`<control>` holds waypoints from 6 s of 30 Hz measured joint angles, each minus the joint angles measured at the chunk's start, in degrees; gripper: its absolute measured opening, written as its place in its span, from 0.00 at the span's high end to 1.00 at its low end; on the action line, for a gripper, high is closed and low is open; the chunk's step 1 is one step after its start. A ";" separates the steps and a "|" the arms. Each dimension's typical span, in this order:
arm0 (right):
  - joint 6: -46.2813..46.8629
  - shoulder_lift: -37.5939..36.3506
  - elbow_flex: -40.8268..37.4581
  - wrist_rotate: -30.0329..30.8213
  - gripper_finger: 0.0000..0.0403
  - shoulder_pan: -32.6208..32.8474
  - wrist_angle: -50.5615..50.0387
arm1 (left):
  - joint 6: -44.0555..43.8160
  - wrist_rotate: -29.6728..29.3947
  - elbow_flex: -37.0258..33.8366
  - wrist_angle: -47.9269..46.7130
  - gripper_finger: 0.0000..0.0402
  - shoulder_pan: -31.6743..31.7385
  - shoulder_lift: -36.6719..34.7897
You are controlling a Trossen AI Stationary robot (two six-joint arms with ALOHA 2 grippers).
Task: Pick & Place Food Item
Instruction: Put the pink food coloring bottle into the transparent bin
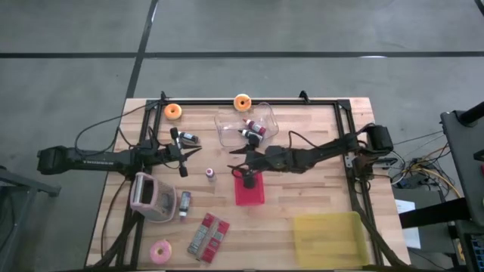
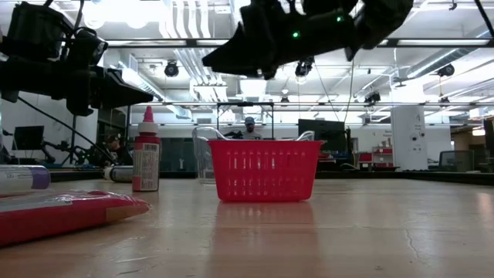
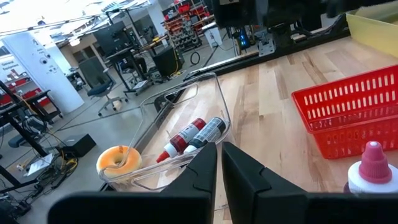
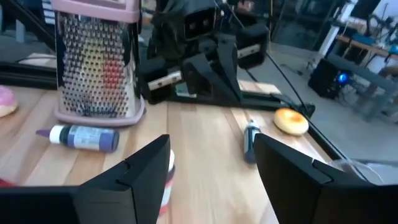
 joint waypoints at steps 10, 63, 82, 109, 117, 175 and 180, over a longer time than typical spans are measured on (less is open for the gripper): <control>0.81 8.24 3.41 -4.24 0.43 -0.28 5.91 | 0.01 0.01 -0.02 -0.35 0.93 0.01 0.00; 5.08 25.47 16.87 -8.66 0.43 -1.79 8.84 | 0.00 -0.01 -0.02 -0.41 0.93 0.01 0.04; 7.27 25.47 21.02 -8.64 0.43 -2.19 -2.41 | 0.01 0.01 -0.02 -0.42 0.93 0.01 0.04; 6.74 25.47 21.09 -8.60 0.70 -2.27 -3.54 | 0.02 0.00 -0.01 -0.40 0.93 -0.01 0.04; 6.74 25.47 21.05 -8.60 0.70 -2.27 -3.52 | 0.01 0.00 0.00 -0.39 0.93 0.01 0.04; 1.90 9.09 20.31 2.47 0.70 -2.37 -19.16 | 0.00 0.01 0.00 -0.39 0.93 -0.01 0.11; 0.00 5.89 19.57 11.06 0.71 -2.65 -19.60 | 0.00 0.00 -0.01 -0.40 0.93 0.00 0.11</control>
